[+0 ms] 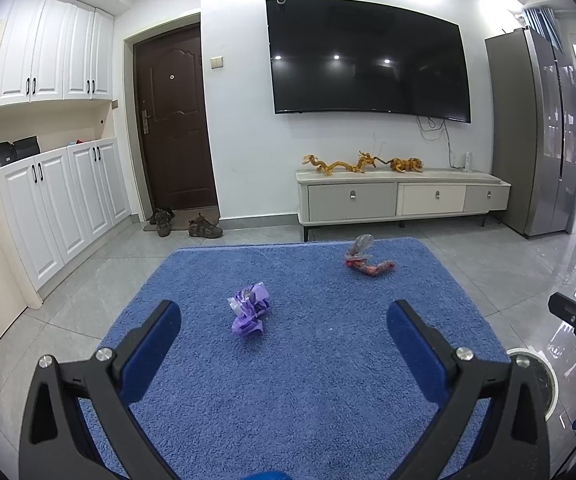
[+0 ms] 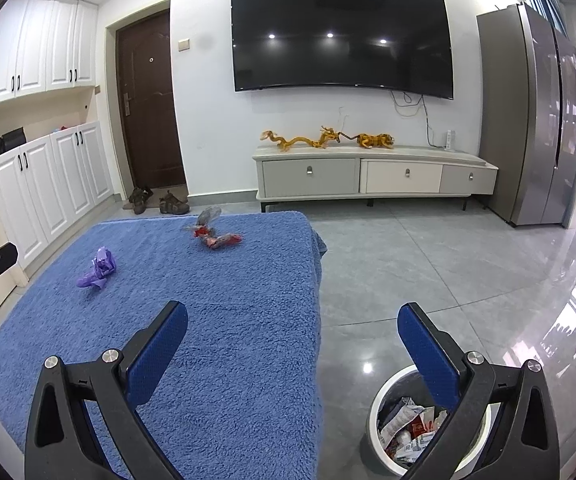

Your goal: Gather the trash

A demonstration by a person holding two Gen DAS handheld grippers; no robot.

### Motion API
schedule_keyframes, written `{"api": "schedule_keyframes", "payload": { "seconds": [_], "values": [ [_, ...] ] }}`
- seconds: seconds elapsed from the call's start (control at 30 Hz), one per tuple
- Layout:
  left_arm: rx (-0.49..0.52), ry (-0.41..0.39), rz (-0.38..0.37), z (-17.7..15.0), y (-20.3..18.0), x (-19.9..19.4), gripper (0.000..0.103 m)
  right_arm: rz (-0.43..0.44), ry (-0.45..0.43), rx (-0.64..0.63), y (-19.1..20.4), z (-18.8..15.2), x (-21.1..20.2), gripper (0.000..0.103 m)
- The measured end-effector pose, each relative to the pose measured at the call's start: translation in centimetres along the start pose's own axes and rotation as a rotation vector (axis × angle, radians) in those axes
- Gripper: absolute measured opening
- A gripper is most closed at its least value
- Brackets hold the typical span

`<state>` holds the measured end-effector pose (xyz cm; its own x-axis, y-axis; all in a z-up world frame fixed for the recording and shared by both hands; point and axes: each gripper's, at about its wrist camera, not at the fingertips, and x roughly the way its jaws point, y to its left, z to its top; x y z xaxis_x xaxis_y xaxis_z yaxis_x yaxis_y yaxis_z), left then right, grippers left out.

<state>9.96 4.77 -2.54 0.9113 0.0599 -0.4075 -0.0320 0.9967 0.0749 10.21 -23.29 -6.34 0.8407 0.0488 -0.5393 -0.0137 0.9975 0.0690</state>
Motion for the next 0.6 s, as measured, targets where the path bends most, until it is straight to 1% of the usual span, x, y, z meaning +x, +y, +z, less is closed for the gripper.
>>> {"api": "schedule_keyframes", "payload": {
  "seconds": [0.2,0.6],
  "values": [
    [-0.009,0.016,-0.003,-0.23,0.24,0.22,0.103,0.01,-0.017,0.0,0.12,-0.02,-0.05,0.103],
    [-0.005,0.02,-0.01,-0.21,0.07,0.27,0.103,0.029,0.007,0.017,0.15,-0.29,0.14,0.103]
  ]
}}
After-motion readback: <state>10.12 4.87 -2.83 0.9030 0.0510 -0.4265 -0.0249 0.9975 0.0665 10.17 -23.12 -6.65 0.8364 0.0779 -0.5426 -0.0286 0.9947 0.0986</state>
